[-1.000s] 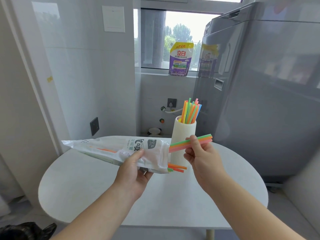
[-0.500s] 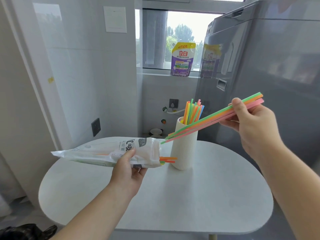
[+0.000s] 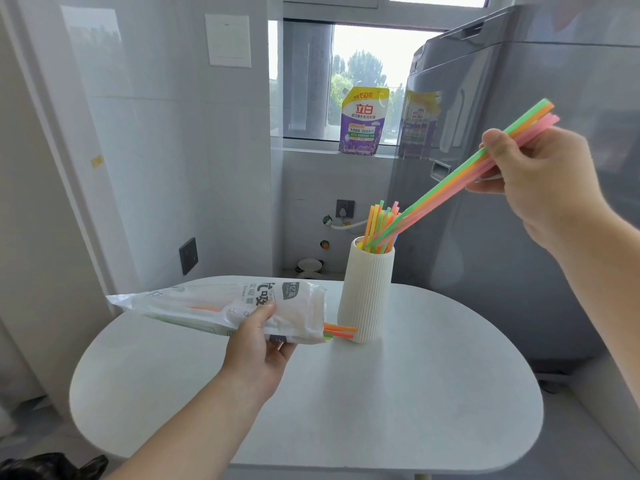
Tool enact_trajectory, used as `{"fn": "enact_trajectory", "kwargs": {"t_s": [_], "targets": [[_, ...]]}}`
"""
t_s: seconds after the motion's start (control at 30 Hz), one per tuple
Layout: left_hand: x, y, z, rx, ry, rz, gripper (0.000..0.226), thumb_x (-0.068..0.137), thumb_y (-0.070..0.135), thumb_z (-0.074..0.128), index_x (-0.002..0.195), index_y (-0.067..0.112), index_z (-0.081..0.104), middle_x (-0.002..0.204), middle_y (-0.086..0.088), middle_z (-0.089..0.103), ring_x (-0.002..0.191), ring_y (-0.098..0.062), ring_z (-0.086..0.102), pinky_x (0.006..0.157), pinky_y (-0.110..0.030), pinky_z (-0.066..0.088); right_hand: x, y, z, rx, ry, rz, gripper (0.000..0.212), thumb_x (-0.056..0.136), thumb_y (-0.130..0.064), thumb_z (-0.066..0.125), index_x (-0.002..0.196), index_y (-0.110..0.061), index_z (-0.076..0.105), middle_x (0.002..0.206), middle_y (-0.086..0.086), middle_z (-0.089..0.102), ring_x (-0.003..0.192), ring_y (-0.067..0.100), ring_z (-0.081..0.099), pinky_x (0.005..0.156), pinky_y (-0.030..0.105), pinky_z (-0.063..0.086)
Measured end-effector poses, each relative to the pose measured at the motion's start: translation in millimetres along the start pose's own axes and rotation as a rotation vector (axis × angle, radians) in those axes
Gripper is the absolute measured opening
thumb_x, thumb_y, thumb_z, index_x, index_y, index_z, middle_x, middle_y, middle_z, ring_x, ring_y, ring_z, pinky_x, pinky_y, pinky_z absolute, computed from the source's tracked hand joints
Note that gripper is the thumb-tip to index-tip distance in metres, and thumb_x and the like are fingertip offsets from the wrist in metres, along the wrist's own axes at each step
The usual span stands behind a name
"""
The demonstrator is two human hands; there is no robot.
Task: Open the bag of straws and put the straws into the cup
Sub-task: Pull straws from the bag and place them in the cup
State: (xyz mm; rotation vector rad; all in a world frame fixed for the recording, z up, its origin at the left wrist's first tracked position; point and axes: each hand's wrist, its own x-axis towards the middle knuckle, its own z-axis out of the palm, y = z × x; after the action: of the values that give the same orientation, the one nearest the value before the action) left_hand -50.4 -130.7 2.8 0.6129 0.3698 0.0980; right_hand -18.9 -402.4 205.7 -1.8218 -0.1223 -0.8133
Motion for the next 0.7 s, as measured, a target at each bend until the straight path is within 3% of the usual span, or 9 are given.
{"fn": "enact_trajectory", "kwargs": {"t_s": [0.17, 0.3, 0.53, 0.7], "targets": [[0, -1, -1, 0.023, -0.021, -0.005, 0.031, 0.094, 0.009, 0.066, 0.124, 0.018, 0.065, 0.111, -0.005, 0.078, 0.092, -0.019, 0.076, 0.073, -0.037, 0.064, 4, -4, 12, -0.090, -0.070, 0.031, 0.020, 0.099, -0.031, 0.062, 0.096, -0.011, 0.067, 0.089, 0.003, 0.073, 0.074, 0.015, 0.075, 0.062, 0.023, 0.062], [-2, -2, 0, 0.039, -0.025, -0.013, 0.028, 0.095, 0.009, 0.065, 0.121, 0.018, 0.064, 0.108, -0.005, 0.077, 0.093, -0.020, 0.075, 0.076, -0.039, 0.063, 10, -4, 28, -0.115, -0.105, 0.043, 0.020, 0.098, -0.029, 0.063, 0.096, -0.010, 0.067, 0.085, 0.005, 0.073, 0.071, 0.017, 0.075, 0.064, 0.028, 0.063], [0, -3, 0, 0.050, -0.021, -0.021, 0.029, 0.094, 0.009, 0.065, 0.121, 0.017, 0.065, 0.100, -0.004, 0.079, 0.086, -0.018, 0.077, 0.063, -0.034, 0.063, 18, 5, 62, -0.246, -0.235, 0.096, 0.020, 0.098, -0.029, 0.063, 0.083, -0.015, 0.066, 0.078, 0.003, 0.073, 0.057, 0.011, 0.073, 0.055, 0.022, 0.060], [-1, -4, 0, 0.055, -0.025, -0.033, 0.028, 0.094, 0.009, 0.065, 0.121, 0.017, 0.065, 0.099, -0.005, 0.079, 0.080, -0.018, 0.077, 0.059, -0.034, 0.063, 19, 21, 89, -0.468, -0.301, 0.050, 0.034, 0.097, -0.035, 0.063, 0.084, -0.004, 0.068, 0.078, 0.009, 0.070, 0.061, 0.019, 0.066, 0.062, 0.032, 0.058]]}}
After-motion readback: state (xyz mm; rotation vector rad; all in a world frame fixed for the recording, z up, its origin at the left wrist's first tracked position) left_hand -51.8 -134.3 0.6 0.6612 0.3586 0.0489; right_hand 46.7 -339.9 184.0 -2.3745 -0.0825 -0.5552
